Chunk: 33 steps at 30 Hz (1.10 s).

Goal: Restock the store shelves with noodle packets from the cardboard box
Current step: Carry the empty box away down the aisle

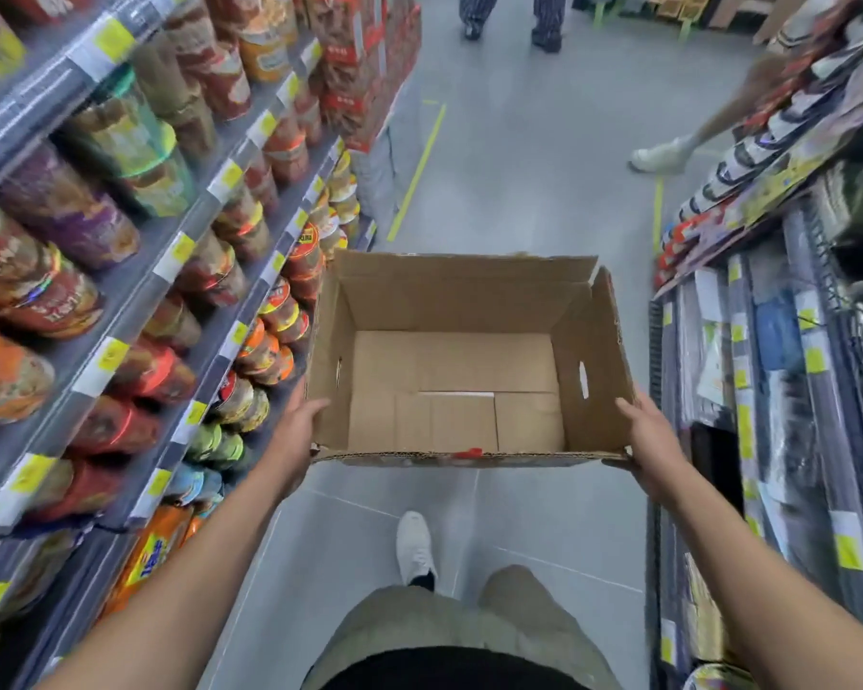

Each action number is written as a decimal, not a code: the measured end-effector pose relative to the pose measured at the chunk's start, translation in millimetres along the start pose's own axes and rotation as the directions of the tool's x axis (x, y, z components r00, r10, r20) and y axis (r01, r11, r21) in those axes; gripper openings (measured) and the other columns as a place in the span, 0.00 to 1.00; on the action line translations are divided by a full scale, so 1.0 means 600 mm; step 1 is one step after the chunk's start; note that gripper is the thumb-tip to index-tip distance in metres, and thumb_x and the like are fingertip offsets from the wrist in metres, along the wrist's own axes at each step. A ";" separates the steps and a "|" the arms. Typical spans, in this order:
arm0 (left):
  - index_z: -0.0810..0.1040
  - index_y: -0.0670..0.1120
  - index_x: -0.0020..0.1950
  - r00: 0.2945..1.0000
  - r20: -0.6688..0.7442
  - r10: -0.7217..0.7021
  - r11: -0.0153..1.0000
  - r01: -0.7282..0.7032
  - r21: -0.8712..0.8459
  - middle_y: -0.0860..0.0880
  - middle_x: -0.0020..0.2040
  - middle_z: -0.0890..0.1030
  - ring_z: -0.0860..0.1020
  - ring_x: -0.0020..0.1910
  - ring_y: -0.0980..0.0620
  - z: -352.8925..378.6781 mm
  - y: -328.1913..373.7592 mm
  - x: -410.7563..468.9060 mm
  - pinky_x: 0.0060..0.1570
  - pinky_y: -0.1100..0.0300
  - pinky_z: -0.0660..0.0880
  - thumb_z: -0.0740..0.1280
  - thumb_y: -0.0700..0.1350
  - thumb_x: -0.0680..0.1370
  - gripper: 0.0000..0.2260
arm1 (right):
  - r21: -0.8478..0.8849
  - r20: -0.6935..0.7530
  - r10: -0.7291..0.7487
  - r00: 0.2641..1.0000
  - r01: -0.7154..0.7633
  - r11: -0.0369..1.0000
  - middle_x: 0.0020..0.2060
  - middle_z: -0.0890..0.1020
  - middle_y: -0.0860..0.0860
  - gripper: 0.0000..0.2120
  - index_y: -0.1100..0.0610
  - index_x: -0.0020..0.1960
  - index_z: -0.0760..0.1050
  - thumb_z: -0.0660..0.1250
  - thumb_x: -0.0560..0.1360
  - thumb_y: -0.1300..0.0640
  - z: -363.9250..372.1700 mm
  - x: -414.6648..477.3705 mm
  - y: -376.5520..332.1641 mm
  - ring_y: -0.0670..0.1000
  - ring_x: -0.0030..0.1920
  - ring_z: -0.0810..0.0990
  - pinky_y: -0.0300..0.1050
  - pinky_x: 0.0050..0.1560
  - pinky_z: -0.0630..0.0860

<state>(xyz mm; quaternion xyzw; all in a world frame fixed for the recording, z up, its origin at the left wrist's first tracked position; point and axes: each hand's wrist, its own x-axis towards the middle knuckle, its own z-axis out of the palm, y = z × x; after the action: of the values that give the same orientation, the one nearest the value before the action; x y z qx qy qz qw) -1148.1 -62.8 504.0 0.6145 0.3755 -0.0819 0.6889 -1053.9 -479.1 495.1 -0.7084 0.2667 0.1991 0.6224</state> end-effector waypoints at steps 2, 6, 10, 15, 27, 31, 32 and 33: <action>0.67 0.63 0.75 1.000 0.023 -0.018 1.000 0.017 0.026 0.52 0.73 0.74 0.72 0.72 0.45 0.001 -0.006 0.085 0.70 0.39 0.69 0.68 0.53 0.69 0.33 | 0.045 -0.021 0.011 1.000 -0.010 0.999 0.66 0.78 0.45 0.21 0.42 0.75 0.66 0.56 0.84 0.56 -0.003 0.029 -0.029 0.52 0.60 0.81 0.52 0.50 0.78; 0.64 0.62 0.77 0.999 0.046 0.007 0.993 -0.012 0.117 0.53 0.76 0.70 0.70 0.73 0.45 0.107 0.105 0.138 0.71 0.39 0.68 0.67 0.53 0.73 0.32 | 0.088 -0.069 0.020 0.997 -0.014 0.996 0.66 0.78 0.44 0.22 0.42 0.74 0.68 0.60 0.81 0.54 -0.030 0.124 -0.074 0.51 0.63 0.79 0.59 0.68 0.73; 0.60 0.59 0.80 0.997 0.079 -0.022 0.989 0.011 0.144 0.56 0.76 0.67 0.68 0.73 0.48 0.211 0.184 0.214 0.70 0.40 0.69 0.65 0.50 0.75 0.33 | 0.118 -0.086 0.010 0.996 0.001 0.993 0.68 0.77 0.48 0.22 0.44 0.74 0.68 0.58 0.81 0.56 -0.069 0.245 -0.106 0.53 0.66 0.78 0.59 0.69 0.72; 0.64 0.66 0.75 0.996 0.068 -0.060 0.990 0.051 0.135 0.56 0.76 0.69 0.68 0.74 0.46 0.295 0.204 0.389 0.70 0.38 0.68 0.69 0.56 0.65 0.38 | 0.094 -0.090 0.023 0.996 -0.014 0.995 0.71 0.75 0.47 0.24 0.46 0.75 0.68 0.62 0.79 0.52 -0.112 0.395 -0.174 0.52 0.71 0.73 0.58 0.74 0.67; 0.57 0.55 0.82 0.998 -0.062 -0.032 0.995 0.038 0.089 0.53 0.76 0.67 0.65 0.76 0.47 0.536 0.404 0.593 0.75 0.44 0.63 0.63 0.43 0.81 0.30 | 0.030 -0.037 0.065 0.997 -0.064 0.998 0.74 0.70 0.44 0.31 0.36 0.73 0.66 0.65 0.70 0.43 -0.156 0.746 -0.395 0.51 0.73 0.70 0.59 0.75 0.64; 0.58 0.56 0.81 0.997 -0.065 -0.044 0.994 0.050 0.093 0.56 0.71 0.69 0.69 0.71 0.49 0.585 0.469 0.686 0.74 0.44 0.65 0.60 0.41 0.83 0.27 | 0.012 -0.037 0.064 0.997 -0.064 0.998 0.74 0.71 0.44 0.26 0.30 0.68 0.69 0.65 0.70 0.42 -0.137 0.849 -0.481 0.51 0.73 0.70 0.59 0.75 0.64; 0.59 0.56 0.81 0.998 -0.055 -0.043 0.994 0.048 0.096 0.56 0.71 0.69 0.69 0.72 0.50 0.594 0.487 0.704 0.74 0.44 0.65 0.60 0.42 0.83 0.27 | -0.006 -0.054 0.056 0.997 -0.056 0.998 0.74 0.70 0.45 0.27 0.34 0.71 0.68 0.64 0.72 0.44 -0.130 0.862 -0.504 0.51 0.73 0.70 0.58 0.75 0.64; 0.59 0.55 0.81 0.998 -0.048 -0.048 0.994 0.053 0.093 0.57 0.70 0.69 0.69 0.71 0.51 0.606 0.507 0.737 0.74 0.45 0.65 0.60 0.42 0.83 0.26 | -0.017 -0.077 0.044 0.996 -0.046 0.999 0.75 0.70 0.46 0.28 0.39 0.74 0.67 0.63 0.75 0.46 -0.115 0.875 -0.544 0.52 0.74 0.69 0.58 0.75 0.64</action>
<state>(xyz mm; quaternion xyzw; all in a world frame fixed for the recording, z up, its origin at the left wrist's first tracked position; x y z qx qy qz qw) -510.3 -168.8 456.0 0.6385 0.4023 -0.1029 0.6480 -444.5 -588.8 435.9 -0.7151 0.3044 0.1882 0.6005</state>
